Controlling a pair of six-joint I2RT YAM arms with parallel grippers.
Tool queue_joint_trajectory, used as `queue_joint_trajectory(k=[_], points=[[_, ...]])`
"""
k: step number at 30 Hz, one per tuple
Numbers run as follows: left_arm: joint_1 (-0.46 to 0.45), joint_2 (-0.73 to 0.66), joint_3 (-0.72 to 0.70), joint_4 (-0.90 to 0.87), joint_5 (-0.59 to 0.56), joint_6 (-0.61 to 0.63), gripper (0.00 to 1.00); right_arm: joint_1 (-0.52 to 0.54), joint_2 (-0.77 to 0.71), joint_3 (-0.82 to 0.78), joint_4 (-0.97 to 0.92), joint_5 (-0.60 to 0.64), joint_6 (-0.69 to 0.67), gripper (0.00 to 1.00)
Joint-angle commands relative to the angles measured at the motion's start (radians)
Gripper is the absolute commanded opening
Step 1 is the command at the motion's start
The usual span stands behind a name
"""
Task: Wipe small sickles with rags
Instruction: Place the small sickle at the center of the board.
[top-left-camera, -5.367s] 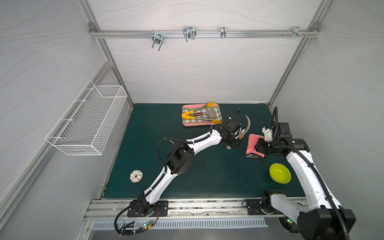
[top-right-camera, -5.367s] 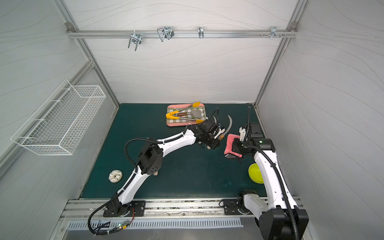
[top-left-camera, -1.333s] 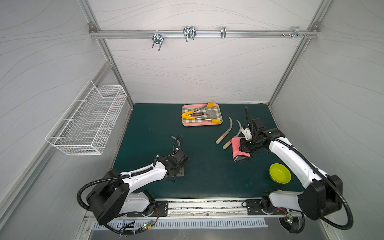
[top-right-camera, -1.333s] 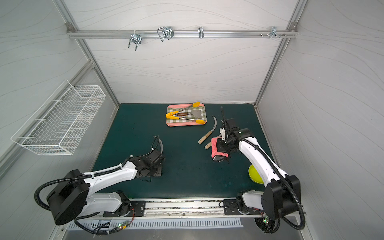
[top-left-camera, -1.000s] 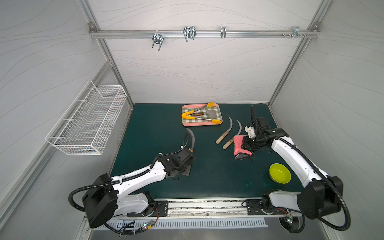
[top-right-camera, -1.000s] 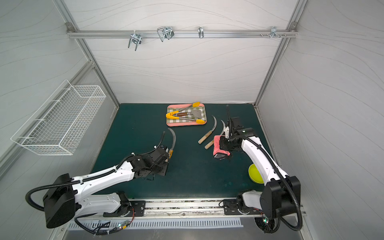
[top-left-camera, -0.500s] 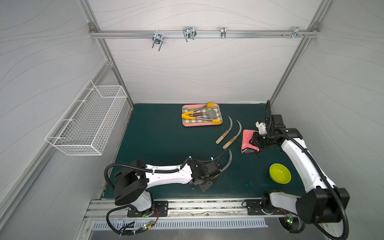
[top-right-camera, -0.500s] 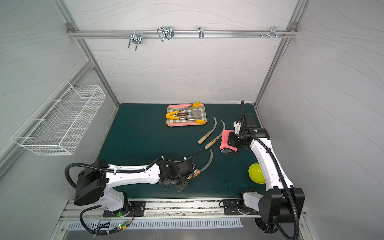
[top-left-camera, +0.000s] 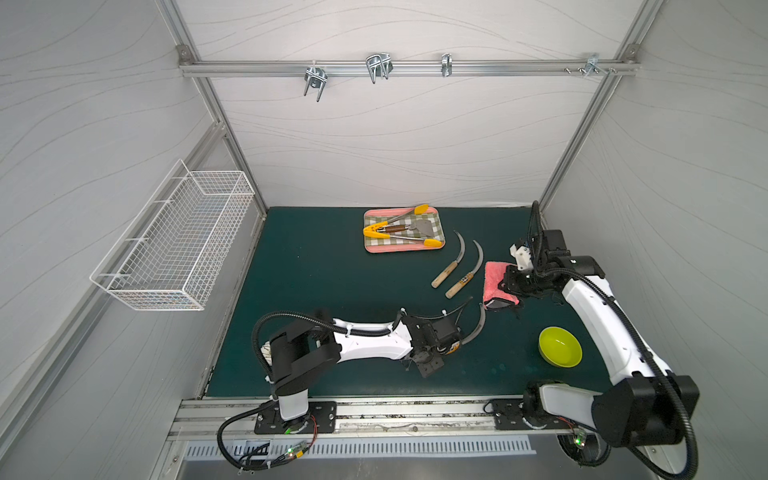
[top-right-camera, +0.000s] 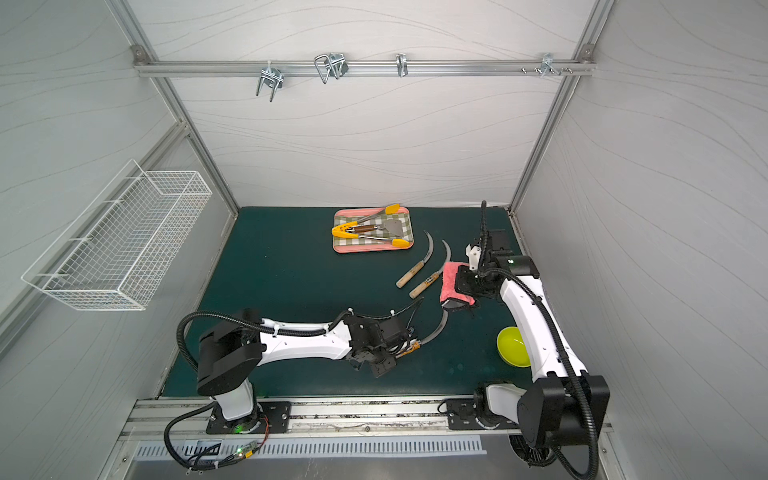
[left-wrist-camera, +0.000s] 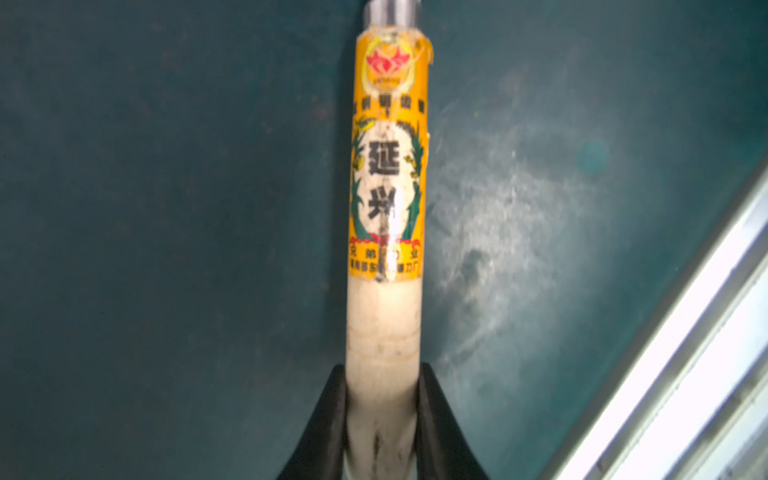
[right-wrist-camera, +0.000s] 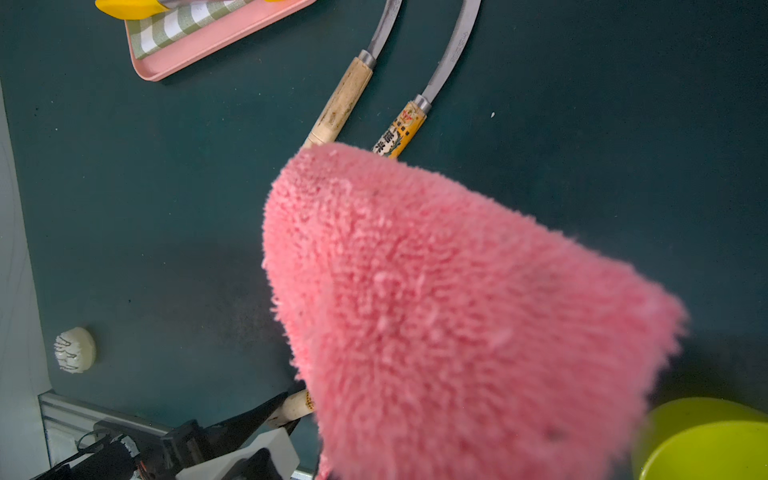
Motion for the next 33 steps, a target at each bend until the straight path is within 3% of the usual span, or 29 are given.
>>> queue_joint_trajectory(k=[1,11,16,21,26,33], points=[[0.028,0.034,0.046,0.066,0.006,0.007,0.0,-0.005,-0.007,0.007,-0.025,-0.009,-0.017,0.1],[0.067,0.097,0.106,0.126,0.016,0.0,0.01,-0.003,0.001,-0.008,-0.02,-0.01,-0.02,0.11],[0.069,0.12,0.129,0.126,0.009,0.01,0.24,-0.004,-0.003,-0.01,-0.022,-0.011,-0.019,0.12],[0.071,0.102,0.108,0.151,0.004,0.002,0.35,-0.003,-0.01,-0.012,-0.026,-0.011,-0.018,0.13],[0.071,0.058,0.057,0.188,-0.013,-0.015,0.4,-0.003,-0.013,-0.006,-0.034,-0.013,-0.019,0.13],[0.071,-0.091,-0.136,0.355,-0.016,-0.057,0.43,0.017,-0.008,0.0,-0.046,0.001,-0.017,0.13]])
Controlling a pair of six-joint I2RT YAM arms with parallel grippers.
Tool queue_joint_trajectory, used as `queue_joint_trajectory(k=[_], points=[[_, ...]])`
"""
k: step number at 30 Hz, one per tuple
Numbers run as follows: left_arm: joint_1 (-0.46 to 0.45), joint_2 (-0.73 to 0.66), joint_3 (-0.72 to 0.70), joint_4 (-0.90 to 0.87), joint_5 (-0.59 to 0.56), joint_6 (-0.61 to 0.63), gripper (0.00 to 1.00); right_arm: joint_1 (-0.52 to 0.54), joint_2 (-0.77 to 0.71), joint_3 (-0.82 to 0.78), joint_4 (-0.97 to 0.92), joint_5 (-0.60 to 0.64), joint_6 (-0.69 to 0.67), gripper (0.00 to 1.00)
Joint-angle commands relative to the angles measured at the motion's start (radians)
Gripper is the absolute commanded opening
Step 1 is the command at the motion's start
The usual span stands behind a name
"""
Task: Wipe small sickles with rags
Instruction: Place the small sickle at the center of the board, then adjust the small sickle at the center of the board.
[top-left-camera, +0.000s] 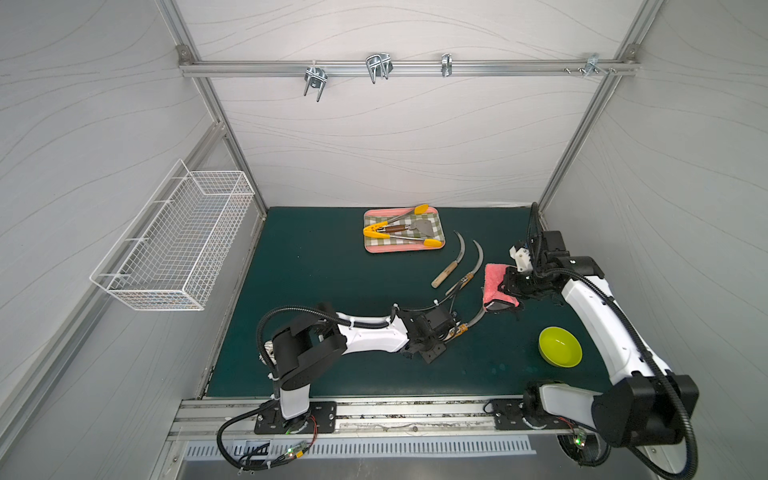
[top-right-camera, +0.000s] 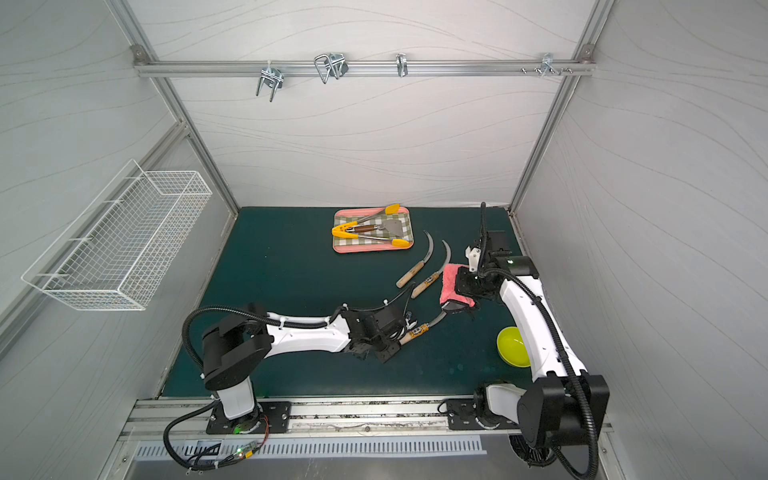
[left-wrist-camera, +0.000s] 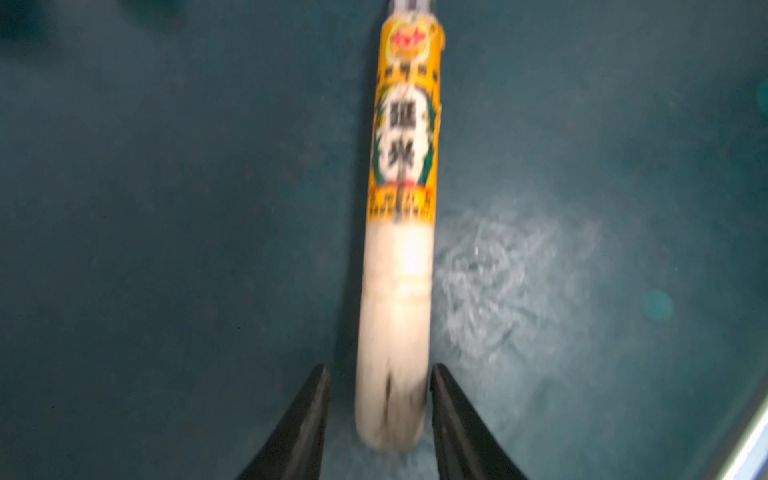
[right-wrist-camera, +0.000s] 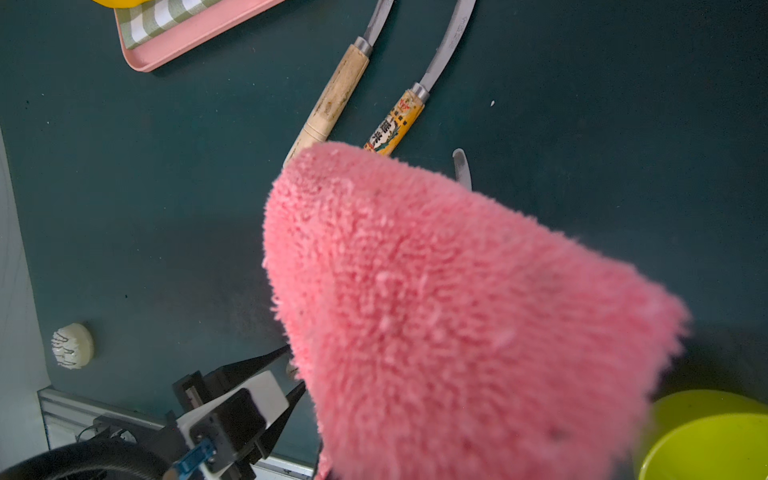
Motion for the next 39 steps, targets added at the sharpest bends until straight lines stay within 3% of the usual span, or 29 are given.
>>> queue_joint_trajectory(k=[1,6,18,39], points=[[0.002,-0.084,-0.064,0.134,-0.006,-0.024,0.43,0.015,-0.006,0.01,-0.034,0.004,-0.014,0.13],[0.002,-0.148,-0.17,0.245,0.004,-0.054,0.45,0.046,-0.004,0.024,-0.043,0.02,0.001,0.13],[0.0,-0.153,-0.301,0.426,0.056,-0.092,0.41,0.105,0.015,0.06,-0.062,0.058,0.031,0.14],[-0.001,-0.071,-0.285,0.475,0.067,-0.099,0.37,0.162,0.051,0.081,-0.067,0.078,0.049,0.14]])
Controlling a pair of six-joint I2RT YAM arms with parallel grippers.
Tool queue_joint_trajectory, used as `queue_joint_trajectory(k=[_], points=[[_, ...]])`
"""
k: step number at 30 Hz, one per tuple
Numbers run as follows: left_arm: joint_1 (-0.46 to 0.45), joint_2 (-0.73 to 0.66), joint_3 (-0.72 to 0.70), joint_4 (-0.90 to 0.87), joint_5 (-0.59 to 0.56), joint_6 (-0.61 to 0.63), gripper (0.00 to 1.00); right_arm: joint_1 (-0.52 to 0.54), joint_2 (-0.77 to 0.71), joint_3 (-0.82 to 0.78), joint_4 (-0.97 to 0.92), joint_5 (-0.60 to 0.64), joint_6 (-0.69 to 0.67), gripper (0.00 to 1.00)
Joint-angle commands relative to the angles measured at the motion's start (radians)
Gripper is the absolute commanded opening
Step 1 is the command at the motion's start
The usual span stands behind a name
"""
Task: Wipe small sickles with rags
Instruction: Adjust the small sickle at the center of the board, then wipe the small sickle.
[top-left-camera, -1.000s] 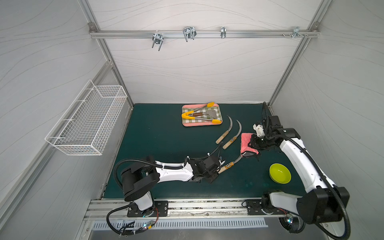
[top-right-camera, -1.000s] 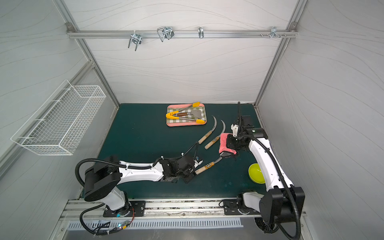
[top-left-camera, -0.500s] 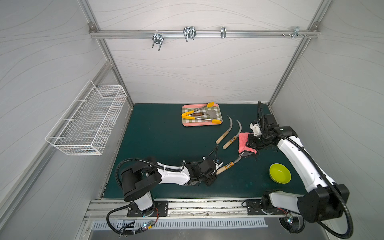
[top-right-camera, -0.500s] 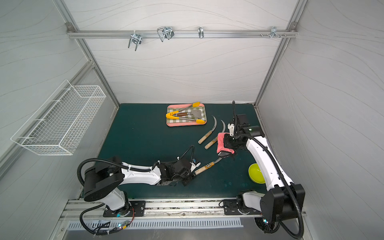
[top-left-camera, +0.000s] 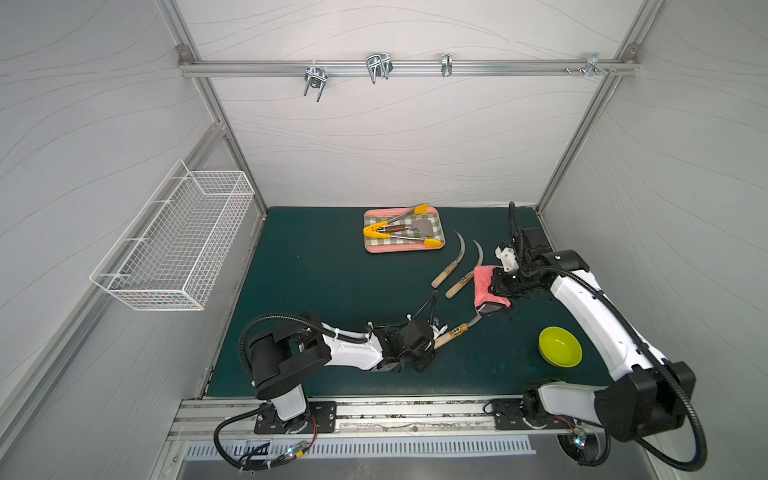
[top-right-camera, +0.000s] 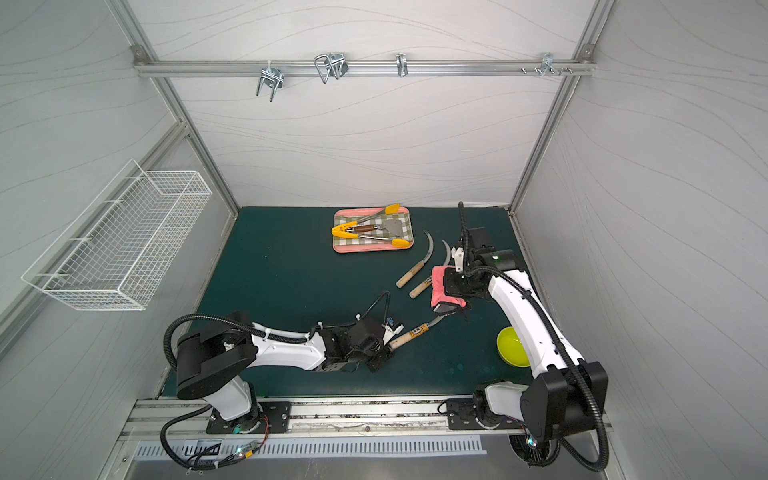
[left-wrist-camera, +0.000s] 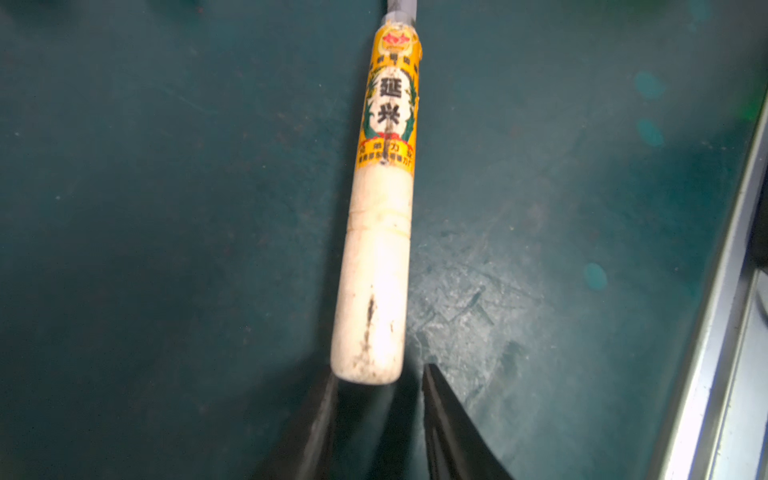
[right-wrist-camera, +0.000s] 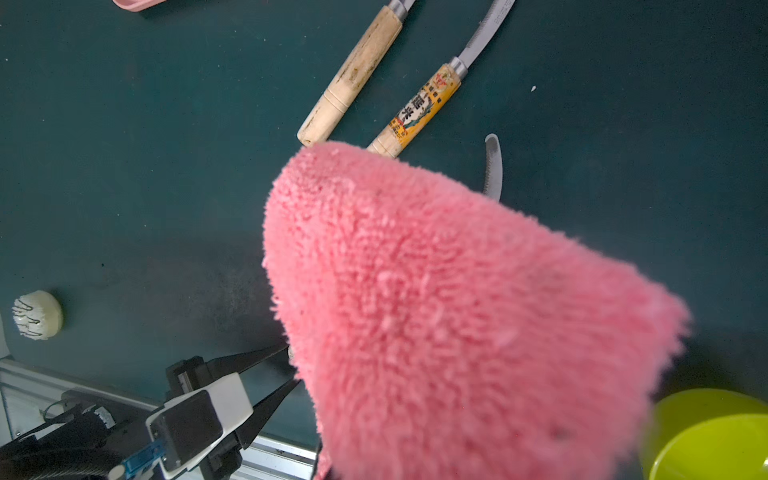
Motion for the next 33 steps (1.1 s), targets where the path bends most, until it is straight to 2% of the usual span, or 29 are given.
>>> queue_joint_trajectory(k=[1,12,14,18,25,33], points=[[0.0,0.027,0.03,0.024,0.006,0.003,0.37,0.014,0.009,0.027,-0.03,0.008,0.013,0.14],[0.003,0.052,0.053,0.015,0.012,0.009,0.33,0.044,0.023,0.023,-0.032,0.018,0.023,0.13],[0.005,0.056,0.057,0.012,0.012,0.011,0.26,0.057,0.027,0.018,-0.034,0.019,0.022,0.14],[0.007,0.062,0.066,0.009,0.014,0.01,0.0,0.089,0.049,0.01,-0.062,0.017,0.013,0.13],[0.006,0.064,0.075,0.017,0.017,0.013,0.0,0.106,0.137,0.002,-0.092,-0.015,-0.027,0.13],[0.0,0.056,0.061,0.082,-0.012,-0.019,0.0,0.115,0.358,-0.021,-0.06,-0.099,-0.072,0.11]])
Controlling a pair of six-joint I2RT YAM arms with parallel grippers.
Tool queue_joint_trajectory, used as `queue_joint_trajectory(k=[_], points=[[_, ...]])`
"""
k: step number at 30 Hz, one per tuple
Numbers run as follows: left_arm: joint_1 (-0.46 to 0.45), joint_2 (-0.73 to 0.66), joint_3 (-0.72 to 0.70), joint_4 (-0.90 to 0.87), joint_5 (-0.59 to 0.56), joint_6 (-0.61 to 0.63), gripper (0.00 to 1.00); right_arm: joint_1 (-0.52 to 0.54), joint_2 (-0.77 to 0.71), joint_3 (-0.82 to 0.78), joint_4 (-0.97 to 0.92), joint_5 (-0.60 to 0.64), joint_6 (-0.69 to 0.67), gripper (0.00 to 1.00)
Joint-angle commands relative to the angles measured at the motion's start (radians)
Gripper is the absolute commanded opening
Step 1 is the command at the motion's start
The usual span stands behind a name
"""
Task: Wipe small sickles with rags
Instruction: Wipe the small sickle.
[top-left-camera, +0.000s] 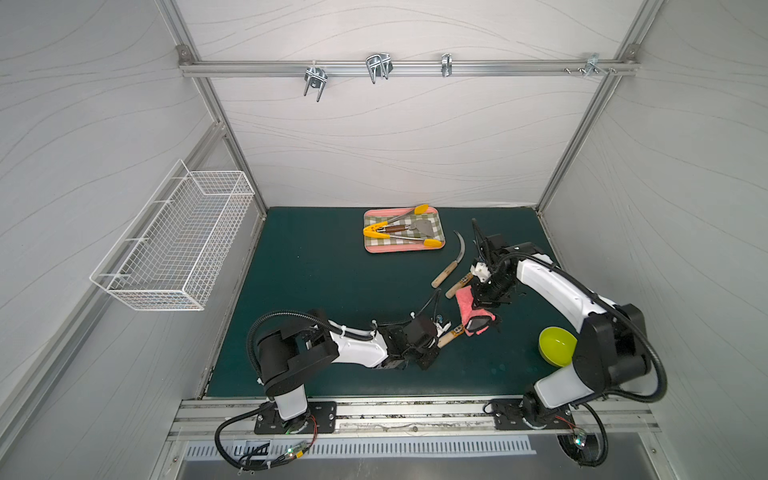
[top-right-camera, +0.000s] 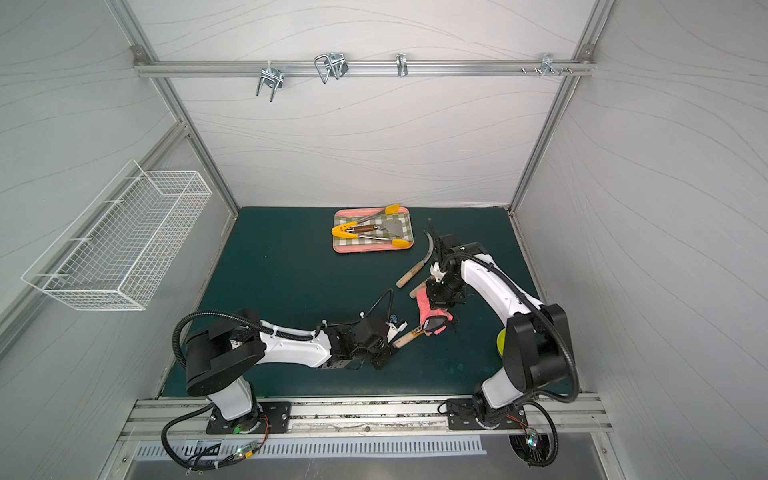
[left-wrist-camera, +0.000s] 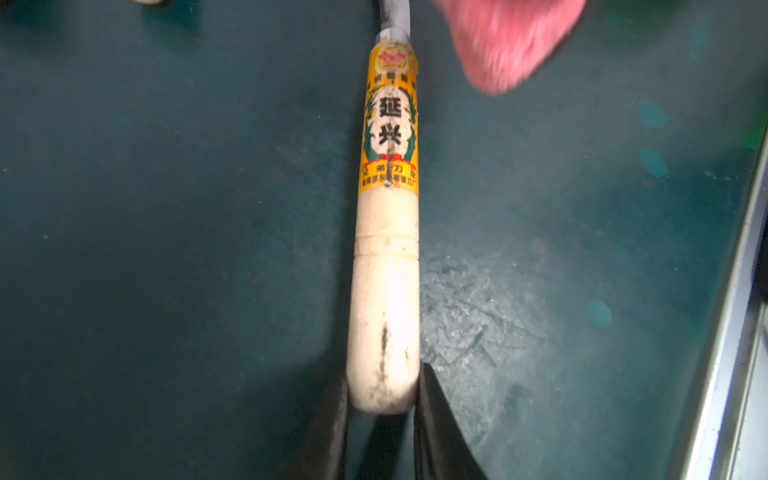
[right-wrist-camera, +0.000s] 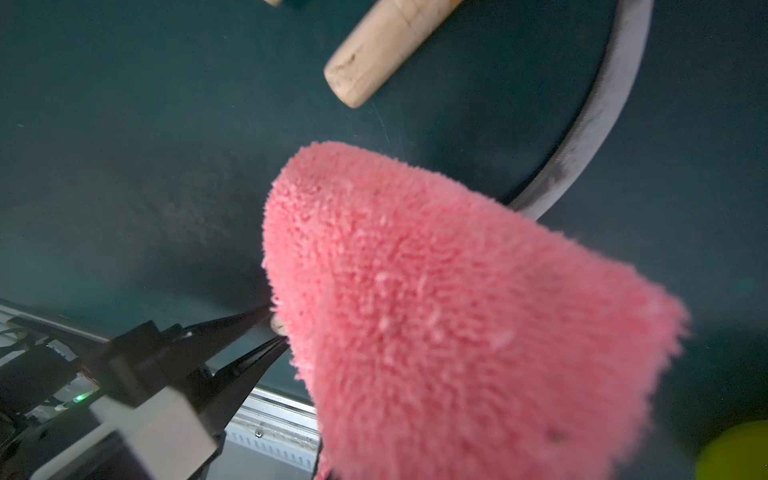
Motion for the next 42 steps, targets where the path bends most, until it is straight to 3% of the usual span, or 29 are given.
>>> queue_joint_trajectory(k=[1,8,20,25,35,42], points=[[-0.004,0.012,0.016,0.073,-0.02,-0.015,0.0,0.018,0.076,-0.019,-0.01,-0.047,-0.032,0.11],[-0.01,0.005,0.012,0.101,-0.039,-0.017,0.0,0.089,0.213,-0.006,0.02,-0.084,-0.029,0.08],[-0.013,0.0,0.01,0.115,-0.057,-0.023,0.0,0.277,0.212,-0.095,0.128,-0.239,0.064,0.07],[-0.014,-0.013,-0.004,0.126,-0.061,-0.037,0.0,0.237,0.225,-0.135,0.15,-0.171,0.079,0.06],[-0.015,-0.029,-0.056,0.172,-0.08,-0.061,0.0,0.085,0.173,-0.037,0.068,0.149,0.061,0.04],[-0.014,-0.012,-0.087,0.276,-0.112,-0.105,0.0,0.117,0.143,-0.041,0.07,0.159,0.047,0.04]])
